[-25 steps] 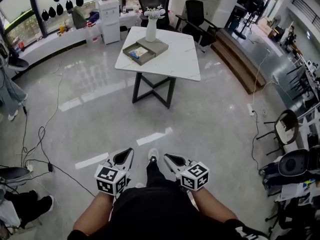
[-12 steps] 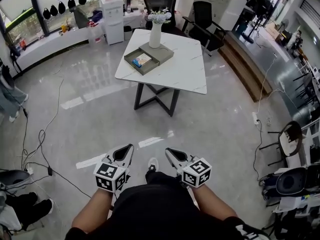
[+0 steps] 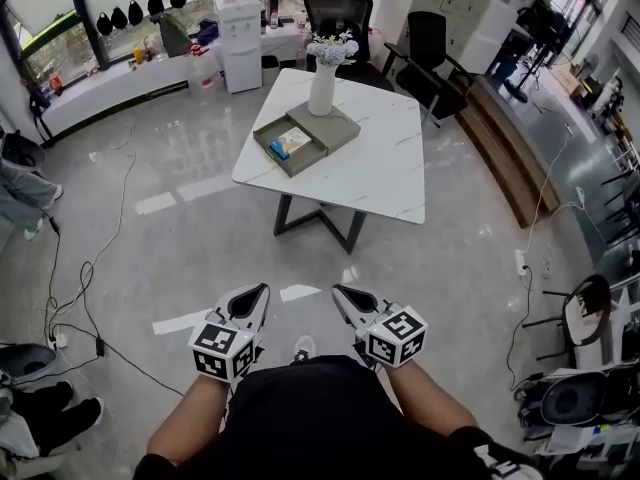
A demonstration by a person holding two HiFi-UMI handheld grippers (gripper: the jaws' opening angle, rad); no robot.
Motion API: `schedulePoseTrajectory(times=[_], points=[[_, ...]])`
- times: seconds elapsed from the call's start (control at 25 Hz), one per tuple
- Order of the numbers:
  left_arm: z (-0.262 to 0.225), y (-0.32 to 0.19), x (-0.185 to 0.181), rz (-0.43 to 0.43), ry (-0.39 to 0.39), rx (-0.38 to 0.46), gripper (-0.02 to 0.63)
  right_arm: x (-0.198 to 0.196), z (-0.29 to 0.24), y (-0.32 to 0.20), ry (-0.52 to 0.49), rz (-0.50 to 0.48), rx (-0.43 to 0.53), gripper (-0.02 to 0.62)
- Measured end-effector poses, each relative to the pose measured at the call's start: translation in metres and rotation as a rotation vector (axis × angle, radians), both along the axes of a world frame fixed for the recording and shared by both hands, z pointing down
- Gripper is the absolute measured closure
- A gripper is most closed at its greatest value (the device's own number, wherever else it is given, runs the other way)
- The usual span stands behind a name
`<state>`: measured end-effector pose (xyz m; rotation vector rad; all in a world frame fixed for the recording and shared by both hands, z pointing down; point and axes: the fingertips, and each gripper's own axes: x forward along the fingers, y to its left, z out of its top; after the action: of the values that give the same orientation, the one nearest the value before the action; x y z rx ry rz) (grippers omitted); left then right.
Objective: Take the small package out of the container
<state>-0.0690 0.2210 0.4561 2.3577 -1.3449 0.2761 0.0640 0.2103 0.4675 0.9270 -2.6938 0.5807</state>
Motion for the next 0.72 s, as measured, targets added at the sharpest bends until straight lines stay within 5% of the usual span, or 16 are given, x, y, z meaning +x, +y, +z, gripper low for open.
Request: schedulePoseTrajectory(times=[0.72], points=[[0.009, -0.078, 0.035, -0.005, -0.048, -0.025, 0.603, 0.025, 0.017, -0.076, -0.038, -0.035, -0.029, 0.595]])
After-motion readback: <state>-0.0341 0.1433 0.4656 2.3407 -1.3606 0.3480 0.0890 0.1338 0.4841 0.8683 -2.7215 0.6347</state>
